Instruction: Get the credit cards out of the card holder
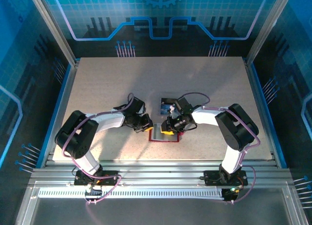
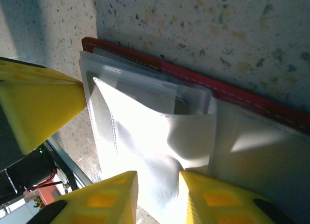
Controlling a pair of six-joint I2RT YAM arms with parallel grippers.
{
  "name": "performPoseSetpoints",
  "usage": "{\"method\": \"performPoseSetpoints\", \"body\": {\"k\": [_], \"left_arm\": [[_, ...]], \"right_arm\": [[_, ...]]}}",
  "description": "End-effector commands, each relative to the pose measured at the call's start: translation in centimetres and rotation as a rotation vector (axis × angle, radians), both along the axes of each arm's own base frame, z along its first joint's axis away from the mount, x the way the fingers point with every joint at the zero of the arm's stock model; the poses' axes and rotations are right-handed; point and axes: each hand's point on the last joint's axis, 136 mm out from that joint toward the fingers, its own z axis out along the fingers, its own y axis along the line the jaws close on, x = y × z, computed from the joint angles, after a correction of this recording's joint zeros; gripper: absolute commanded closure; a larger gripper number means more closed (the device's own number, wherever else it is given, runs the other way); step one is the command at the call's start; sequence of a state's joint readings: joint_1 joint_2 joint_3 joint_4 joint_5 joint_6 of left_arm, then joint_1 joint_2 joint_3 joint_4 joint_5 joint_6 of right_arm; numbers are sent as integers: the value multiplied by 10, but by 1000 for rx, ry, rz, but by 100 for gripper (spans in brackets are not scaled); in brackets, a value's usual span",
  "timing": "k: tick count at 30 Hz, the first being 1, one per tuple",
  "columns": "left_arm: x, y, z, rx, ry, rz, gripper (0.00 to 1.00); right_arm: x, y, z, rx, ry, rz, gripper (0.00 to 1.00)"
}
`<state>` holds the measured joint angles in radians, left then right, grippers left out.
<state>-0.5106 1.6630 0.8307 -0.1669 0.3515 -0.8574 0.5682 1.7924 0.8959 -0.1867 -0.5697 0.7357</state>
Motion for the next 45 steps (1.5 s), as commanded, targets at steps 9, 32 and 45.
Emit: {"method": "performPoseSetpoints", "body": {"k": [9,32,45], "left_arm": [[-4,-8,39,-60,-58,24,76],[-23,-33,-3,-72,53,-11,62],[-19,-44,5,-119,32,-26,74]], "right_arm": [[-6,-11,-12,18,56,-56,70],[-8,-17,-19,68,91,-95,71],[-3,-12,-10,102,75,-100,72]]}}
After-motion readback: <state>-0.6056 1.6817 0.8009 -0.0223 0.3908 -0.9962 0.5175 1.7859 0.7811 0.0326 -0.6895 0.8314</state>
